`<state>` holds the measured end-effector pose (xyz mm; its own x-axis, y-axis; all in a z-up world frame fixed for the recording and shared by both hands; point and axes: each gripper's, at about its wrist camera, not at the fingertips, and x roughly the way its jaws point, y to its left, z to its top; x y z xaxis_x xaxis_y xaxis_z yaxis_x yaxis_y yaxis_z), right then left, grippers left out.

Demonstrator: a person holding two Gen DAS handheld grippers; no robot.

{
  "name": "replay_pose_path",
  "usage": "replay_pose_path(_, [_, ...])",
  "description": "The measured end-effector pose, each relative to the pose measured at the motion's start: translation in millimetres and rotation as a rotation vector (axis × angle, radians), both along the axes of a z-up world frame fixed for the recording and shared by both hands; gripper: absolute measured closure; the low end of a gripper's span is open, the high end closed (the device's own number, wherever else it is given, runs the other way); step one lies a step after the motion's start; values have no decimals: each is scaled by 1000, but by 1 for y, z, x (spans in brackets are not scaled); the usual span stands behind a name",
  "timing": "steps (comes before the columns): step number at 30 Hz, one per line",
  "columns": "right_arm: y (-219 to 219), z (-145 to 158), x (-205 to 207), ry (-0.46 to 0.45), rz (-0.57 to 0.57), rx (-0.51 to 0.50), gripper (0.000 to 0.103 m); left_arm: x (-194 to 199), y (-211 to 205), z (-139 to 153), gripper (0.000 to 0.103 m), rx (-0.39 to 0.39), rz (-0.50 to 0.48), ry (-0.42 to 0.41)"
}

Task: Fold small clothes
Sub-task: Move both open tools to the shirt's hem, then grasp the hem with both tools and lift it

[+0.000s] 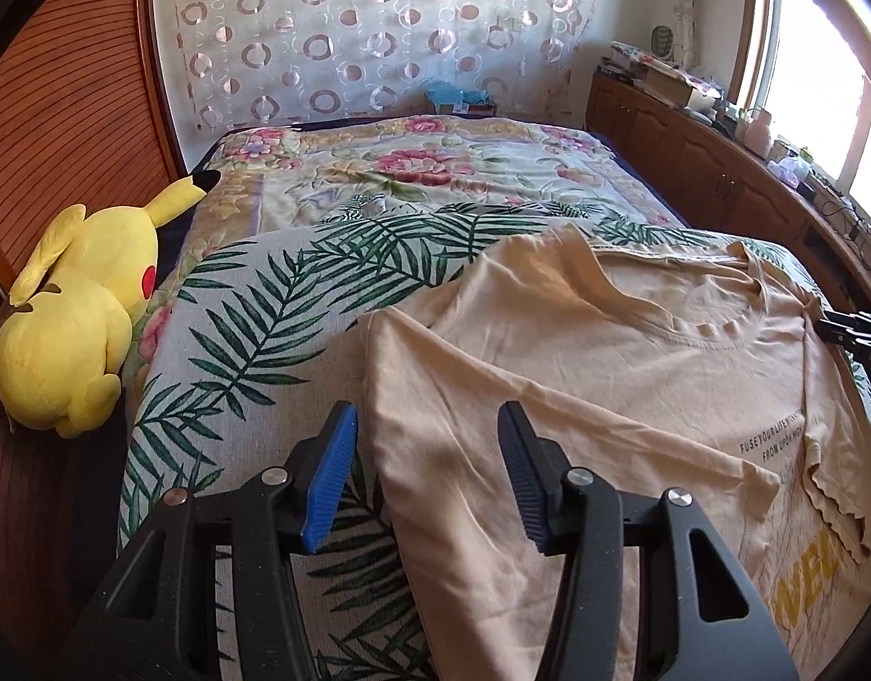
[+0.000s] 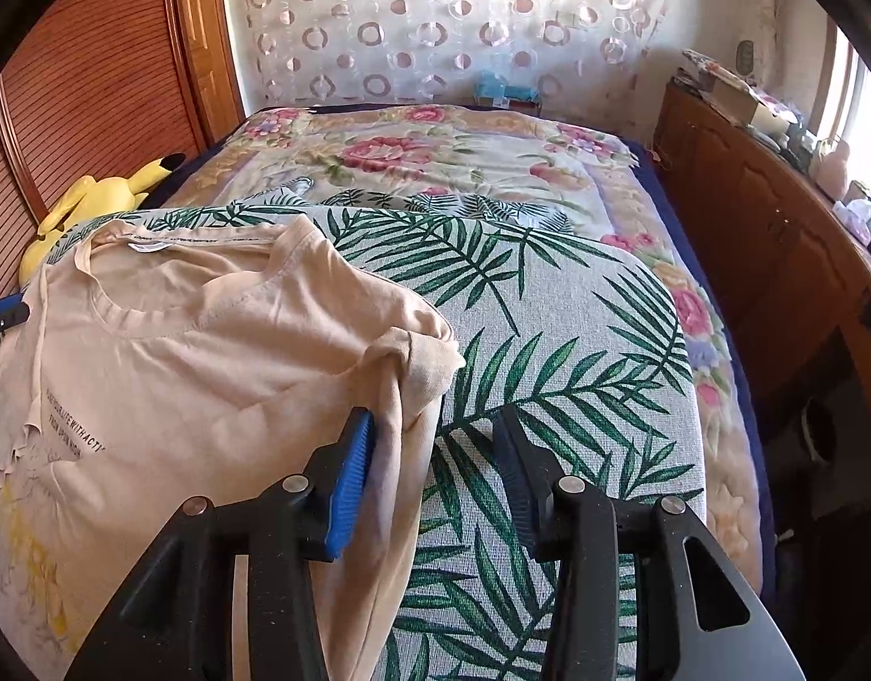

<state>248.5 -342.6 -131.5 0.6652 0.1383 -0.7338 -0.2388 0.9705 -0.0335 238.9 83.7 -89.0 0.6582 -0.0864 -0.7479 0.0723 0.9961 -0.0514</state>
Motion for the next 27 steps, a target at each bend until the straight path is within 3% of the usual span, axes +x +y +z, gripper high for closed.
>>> replay_pose_path(9, [-2, 1, 7, 19, 5, -1, 56, 16, 6, -8, 50, 0, 22, 31])
replay_pose_path(14, [2, 3, 18, 27, 8, -4, 56, 18, 7, -7, 73, -8, 0, 23])
replay_pose_path(16, [6, 4, 22, 23, 14, -6, 56, 20, 8, -7, 90, -18, -7, 27])
replay_pose_path(18, [10, 4, 23, 17, 36, 1, 74, 19, 7, -6, 98, -33, -19, 34])
replay_pose_path(19, [13, 4, 21, 19, 61, 7, 96, 16, 5, -3, 99, -42, -32, 32])
replay_pose_path(22, [28, 11, 0, -35, 119, -29, 96, -8, -3, 17, 99, -76, -78, -30])
replay_pose_path(27, [24, 46, -63, -160, 182, 62, 96, -80, -15, 54, 99, -113, -156, -140])
